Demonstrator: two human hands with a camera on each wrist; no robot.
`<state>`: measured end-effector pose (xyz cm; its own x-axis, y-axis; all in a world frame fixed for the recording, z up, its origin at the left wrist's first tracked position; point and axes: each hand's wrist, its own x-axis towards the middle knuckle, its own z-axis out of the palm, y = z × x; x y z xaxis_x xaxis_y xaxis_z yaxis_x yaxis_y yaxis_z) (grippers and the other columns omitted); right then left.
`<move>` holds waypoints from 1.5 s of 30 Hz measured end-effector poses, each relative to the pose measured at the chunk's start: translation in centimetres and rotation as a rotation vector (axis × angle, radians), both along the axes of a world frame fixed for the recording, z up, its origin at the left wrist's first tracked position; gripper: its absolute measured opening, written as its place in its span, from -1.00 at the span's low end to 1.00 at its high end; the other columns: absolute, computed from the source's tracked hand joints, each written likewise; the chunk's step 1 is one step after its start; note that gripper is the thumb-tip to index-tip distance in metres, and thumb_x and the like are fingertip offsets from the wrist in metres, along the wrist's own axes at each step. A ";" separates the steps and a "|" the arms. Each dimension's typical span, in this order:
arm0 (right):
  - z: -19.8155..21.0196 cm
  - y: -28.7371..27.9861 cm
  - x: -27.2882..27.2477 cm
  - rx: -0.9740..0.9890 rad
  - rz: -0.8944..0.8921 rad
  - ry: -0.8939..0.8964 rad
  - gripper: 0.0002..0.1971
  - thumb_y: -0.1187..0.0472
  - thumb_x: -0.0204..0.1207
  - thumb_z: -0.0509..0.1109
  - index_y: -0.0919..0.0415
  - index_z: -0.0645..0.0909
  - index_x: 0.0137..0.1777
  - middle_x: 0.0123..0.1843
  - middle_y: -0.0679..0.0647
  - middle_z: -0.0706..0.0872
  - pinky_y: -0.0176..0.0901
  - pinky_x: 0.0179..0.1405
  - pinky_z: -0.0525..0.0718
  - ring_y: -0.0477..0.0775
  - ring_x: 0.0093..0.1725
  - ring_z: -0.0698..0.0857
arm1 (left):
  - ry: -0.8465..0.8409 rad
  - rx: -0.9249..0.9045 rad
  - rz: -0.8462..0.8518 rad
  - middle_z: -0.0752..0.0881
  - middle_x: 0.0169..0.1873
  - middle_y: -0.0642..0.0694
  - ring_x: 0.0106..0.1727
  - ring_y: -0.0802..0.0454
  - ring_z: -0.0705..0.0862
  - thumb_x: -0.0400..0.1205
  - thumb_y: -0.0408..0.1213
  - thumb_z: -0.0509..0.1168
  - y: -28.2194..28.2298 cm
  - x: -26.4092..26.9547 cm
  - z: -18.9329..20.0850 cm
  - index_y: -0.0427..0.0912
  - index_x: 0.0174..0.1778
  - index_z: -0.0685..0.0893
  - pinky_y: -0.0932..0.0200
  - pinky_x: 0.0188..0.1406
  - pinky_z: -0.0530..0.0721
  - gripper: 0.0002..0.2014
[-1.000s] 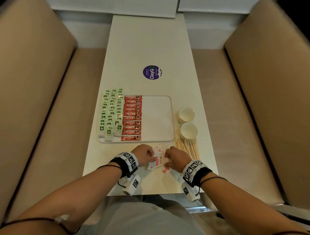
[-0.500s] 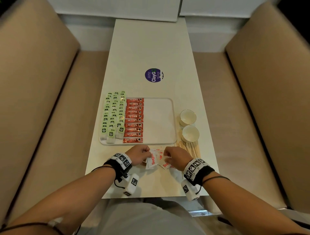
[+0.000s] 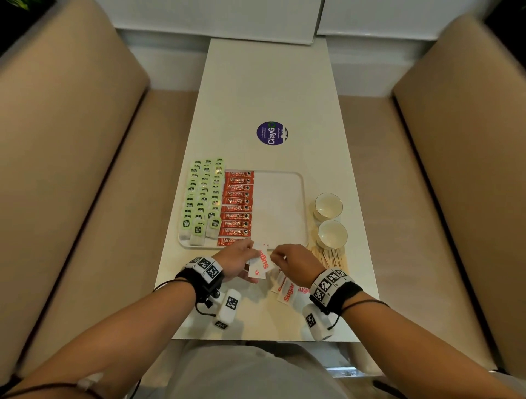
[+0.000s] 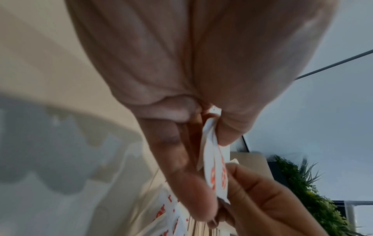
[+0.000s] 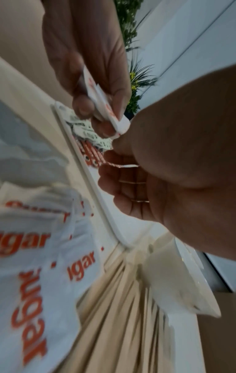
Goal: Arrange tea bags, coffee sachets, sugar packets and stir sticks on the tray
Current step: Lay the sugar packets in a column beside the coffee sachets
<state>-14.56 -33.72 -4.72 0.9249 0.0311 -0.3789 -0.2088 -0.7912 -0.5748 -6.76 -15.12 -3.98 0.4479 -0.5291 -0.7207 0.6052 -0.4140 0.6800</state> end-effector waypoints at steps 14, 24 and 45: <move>1.3 0.5 1.6 0.203 -0.031 -0.087 -0.75 -0.03 0.76 0.25 -0.02 0.58 -0.14 -0.27 -0.09 0.69 -0.22 -0.27 0.55 -0.10 -0.31 0.61 | -0.304 0.025 0.012 0.80 0.09 -0.10 0.09 -0.09 0.80 0.69 -0.19 0.41 0.4 0.9 1.0 0.00 0.23 0.66 0.00 -0.22 0.83 -0.79; 0.3 0.6 2.5 0.360 -0.261 -0.098 -0.78 -0.06 0.73 0.30 -0.02 0.65 -0.09 -0.23 -0.07 0.75 0.06 -0.08 0.77 -0.06 -0.23 0.70 | -0.300 0.013 0.086 0.86 -0.01 -0.06 -0.02 -0.14 0.84 0.68 -0.13 0.41 0.4 1.7 0.2 0.02 0.15 0.76 0.08 -0.23 0.75 -0.84; -2.3 -2.7 16.1 0.263 -0.409 0.004 -0.74 0.06 0.80 0.18 0.16 0.59 -0.03 -0.13 0.05 0.73 -0.05 -0.08 0.68 0.09 -0.14 0.74 | -0.206 0.090 0.252 0.83 0.03 -0.25 -0.03 -0.17 0.83 0.71 -0.13 0.35 -1.6 13.5 -1.4 -0.21 0.13 0.75 -0.10 -0.01 0.83 -0.77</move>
<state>1.58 -36.41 -7.04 0.8801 -0.2394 -0.4101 -0.4746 -0.4721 -0.7429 6.69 -16.71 -5.35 0.6974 -0.3216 -0.6405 0.5501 -0.3327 0.7660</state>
